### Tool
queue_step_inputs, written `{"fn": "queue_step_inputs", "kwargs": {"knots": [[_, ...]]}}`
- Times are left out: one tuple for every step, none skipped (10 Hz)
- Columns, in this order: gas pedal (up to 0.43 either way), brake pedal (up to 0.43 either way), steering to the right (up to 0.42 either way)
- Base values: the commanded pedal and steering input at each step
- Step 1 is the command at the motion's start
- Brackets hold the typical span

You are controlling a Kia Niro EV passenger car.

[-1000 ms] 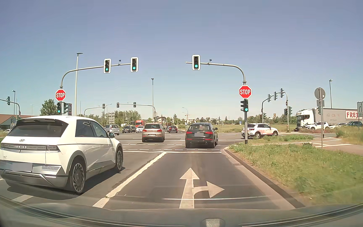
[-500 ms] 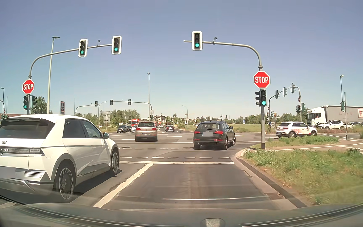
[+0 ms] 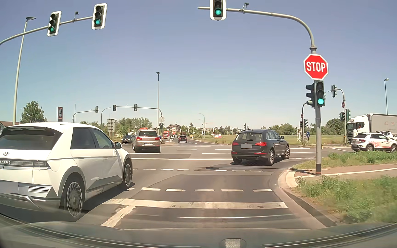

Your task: Follow the waypoints while adhering to traffic rules and regulations

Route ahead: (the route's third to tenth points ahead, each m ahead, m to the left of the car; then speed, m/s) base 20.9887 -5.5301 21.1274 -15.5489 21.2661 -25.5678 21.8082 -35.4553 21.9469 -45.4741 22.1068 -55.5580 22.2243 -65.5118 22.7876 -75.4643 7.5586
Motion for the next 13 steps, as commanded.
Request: {"fn": "queue_step_inputs", "kwargs": {"knots": [[0.000, 0.293, 0.005], [0.000, 0.293, 0.009], [0.000, 0.293, 0.014], [0.000, 0.293, 0.023], [0.000, 0.293, 0.031], [0.000, 0.293, 0.045], [0.000, 0.293, 0.056], [0.000, 0.287, 0.074], [0.000, 0.287, 0.091], [0.000, 0.287, 0.113], [0.000, 0.274, 0.136], [0.000, 0.268, 0.165], [0.000, 0.250, 0.189]]}}
